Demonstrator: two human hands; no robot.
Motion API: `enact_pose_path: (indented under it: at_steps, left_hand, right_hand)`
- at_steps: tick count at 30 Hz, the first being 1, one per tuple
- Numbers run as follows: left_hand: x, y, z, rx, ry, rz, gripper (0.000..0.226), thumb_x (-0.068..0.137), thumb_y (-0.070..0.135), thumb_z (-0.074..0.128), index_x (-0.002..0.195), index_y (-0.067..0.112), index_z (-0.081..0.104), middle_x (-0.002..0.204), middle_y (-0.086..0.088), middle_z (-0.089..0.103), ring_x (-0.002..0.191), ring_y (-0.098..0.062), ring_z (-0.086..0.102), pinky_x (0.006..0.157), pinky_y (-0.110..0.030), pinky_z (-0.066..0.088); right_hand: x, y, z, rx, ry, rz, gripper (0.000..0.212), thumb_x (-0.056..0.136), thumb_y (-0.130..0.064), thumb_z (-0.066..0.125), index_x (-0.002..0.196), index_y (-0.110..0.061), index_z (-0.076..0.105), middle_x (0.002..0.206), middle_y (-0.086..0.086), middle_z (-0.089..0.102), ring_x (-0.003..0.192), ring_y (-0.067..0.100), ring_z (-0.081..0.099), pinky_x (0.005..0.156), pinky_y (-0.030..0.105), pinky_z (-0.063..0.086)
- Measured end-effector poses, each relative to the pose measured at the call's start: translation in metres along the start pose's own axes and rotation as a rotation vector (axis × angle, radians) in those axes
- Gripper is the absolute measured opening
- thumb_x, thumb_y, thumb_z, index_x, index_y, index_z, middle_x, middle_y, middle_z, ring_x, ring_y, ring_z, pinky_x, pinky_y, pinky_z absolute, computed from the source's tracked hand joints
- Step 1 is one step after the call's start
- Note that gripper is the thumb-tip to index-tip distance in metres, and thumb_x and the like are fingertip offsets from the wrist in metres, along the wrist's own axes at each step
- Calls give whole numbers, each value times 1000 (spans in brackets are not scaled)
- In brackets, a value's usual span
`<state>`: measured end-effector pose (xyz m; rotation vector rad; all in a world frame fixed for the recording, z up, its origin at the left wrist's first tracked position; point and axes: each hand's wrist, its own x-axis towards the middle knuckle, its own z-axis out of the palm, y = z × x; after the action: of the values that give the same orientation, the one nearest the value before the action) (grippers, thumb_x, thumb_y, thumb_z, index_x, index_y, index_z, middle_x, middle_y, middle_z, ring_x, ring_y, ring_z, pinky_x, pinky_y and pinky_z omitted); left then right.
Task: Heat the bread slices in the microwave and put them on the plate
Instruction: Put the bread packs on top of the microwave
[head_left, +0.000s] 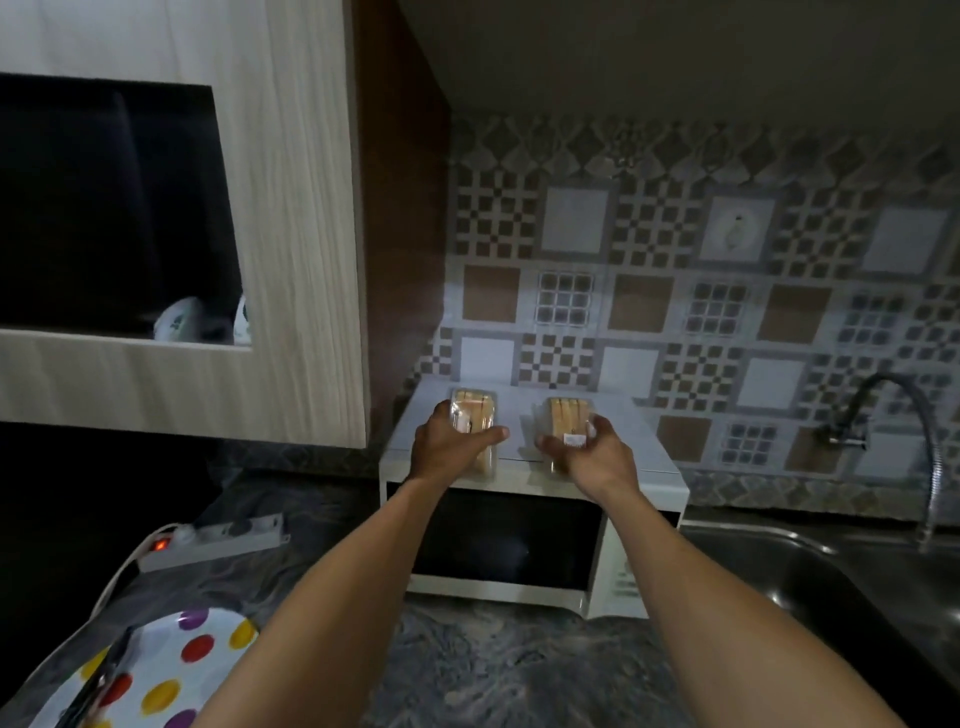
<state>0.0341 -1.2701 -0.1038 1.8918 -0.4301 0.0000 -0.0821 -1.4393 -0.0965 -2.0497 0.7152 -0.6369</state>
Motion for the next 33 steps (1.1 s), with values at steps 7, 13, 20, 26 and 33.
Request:
enact_pose_path:
  at_steps: [7, 13, 20, 26, 33]
  left_hand:
    - [61, -13, 24, 61, -96, -28, 68, 58, 54, 88, 113, 24, 63, 105, 5, 71, 88, -12, 64, 65, -19, 45]
    - [95, -24, 41, 74, -166, -90, 74, 58, 69, 78, 116, 26, 61, 110, 4, 67, 92, -14, 63, 71, -23, 49]
    - [119, -34, 47, 148, -305, -144, 72, 71, 72, 60, 130, 33, 51, 131, -1, 53, 112, -24, 55, 90, -36, 46]
    - [129, -47, 45, -38, -328, -118, 65, 62, 68, 70, 118, 36, 65, 110, 9, 72, 99, -16, 68, 95, -42, 54]
    - [122, -44, 40, -139, -337, -105, 48, 74, 54, 77, 116, 34, 65, 107, 8, 73, 96, -13, 70, 94, -42, 55]
  right_hand:
    - [46, 0, 28, -46, -34, 48, 83, 77, -54, 79, 145, -20, 44, 134, 9, 63, 120, 29, 60, 99, 35, 46]
    - [70, 12, 48, -82, -39, 72, 89, 70, -72, 72, 141, -24, 46, 127, 8, 67, 116, 31, 61, 102, 45, 48]
    - [85, 20, 58, -150, -10, 0, 59, 92, -64, 54, 140, -29, 46, 127, 5, 65, 118, 29, 58, 105, 43, 37]
    - [90, 24, 59, -112, -13, -6, 50, 98, -54, 52, 143, -32, 45, 129, 3, 65, 124, 28, 55, 109, 45, 29]
    - [92, 27, 60, -102, -31, 1, 52, 95, -60, 50, 140, -34, 45, 126, 3, 66, 120, 29, 58, 110, 50, 34]
